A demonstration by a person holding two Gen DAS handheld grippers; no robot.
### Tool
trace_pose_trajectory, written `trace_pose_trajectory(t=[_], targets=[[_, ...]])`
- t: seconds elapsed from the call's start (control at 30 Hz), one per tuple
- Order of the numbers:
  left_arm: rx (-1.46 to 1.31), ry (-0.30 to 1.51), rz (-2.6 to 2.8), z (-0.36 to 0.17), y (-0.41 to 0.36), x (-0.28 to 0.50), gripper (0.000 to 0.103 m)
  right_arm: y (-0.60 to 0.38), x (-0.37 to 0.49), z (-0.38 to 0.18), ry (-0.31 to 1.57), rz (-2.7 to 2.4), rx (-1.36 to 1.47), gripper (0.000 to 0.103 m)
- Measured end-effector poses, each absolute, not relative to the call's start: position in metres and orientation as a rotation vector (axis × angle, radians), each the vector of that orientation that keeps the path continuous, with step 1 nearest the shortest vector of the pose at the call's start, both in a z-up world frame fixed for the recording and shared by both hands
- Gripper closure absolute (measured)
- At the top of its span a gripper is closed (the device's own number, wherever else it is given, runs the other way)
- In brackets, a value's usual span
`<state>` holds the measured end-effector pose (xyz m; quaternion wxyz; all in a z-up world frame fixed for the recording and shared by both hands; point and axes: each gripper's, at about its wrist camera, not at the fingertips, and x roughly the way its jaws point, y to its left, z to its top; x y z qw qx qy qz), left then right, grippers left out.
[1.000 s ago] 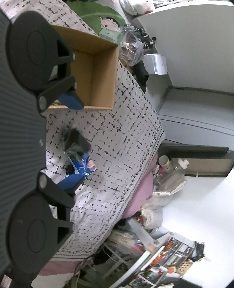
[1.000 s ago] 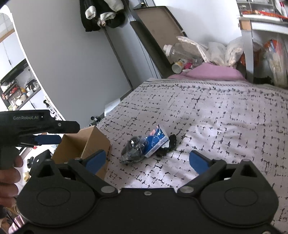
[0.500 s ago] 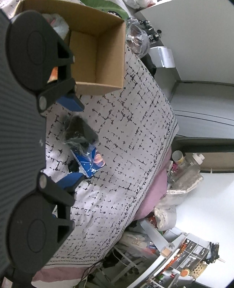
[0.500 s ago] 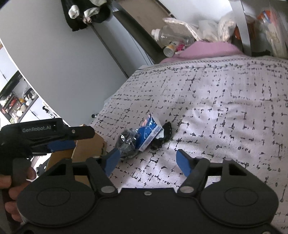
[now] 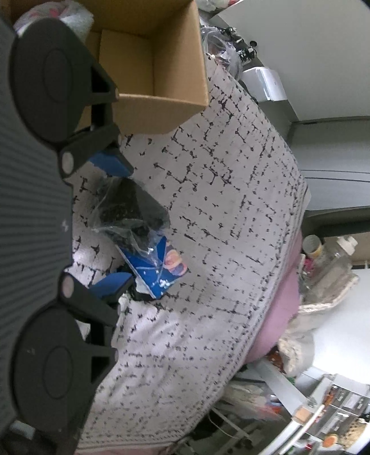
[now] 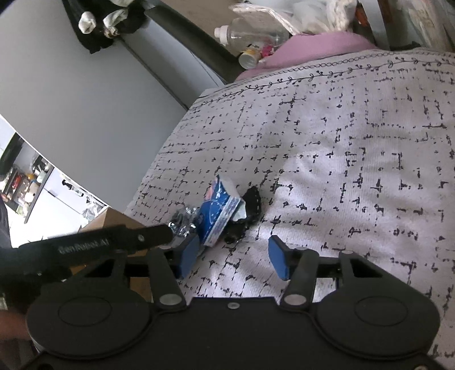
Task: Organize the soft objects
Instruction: 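Grasp the black plastic bag with the left gripper while the right grasps the blue packet, then lift the black bag and blue packet and carry them toward the box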
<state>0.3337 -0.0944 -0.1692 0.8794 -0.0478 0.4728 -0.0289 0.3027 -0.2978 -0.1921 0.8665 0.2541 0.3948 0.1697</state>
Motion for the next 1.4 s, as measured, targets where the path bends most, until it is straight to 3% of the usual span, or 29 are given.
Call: trace_pose_trajectory(t=[0.57,0.73,0.8,1.03,1.1,1.4], targets=[[-0.006,1.029,-0.055,-0.205,-0.104,0.368,0.029,-0.299,0.357,-0.199,0.84,0.371,0.652,0.05],[-0.04,1.031,-0.075,-0.207,-0.101,0.371,0.038,-0.293,0.366,-0.206,0.857,0.377,0.661,0.053],[-0.055,1.033,-0.075,-0.207,-0.099,0.373,0.04,-0.29,0.37,-0.209,0.866,0.385,0.663,0.058],[-0.079,1.037,-0.079,-0.209,-0.096,0.374,0.043,-0.279,0.378,-0.217,0.878,0.371,0.657,0.058],[-0.072,1.029,-0.08,-0.208,-0.097,0.373,0.046,-0.278,0.38,-0.218,0.882,0.36,0.648,0.078],[-0.103,0.98,-0.132,-0.185,-0.093,0.365,0.054,-0.292,0.368,-0.201,0.835,0.344,0.66,0.083]])
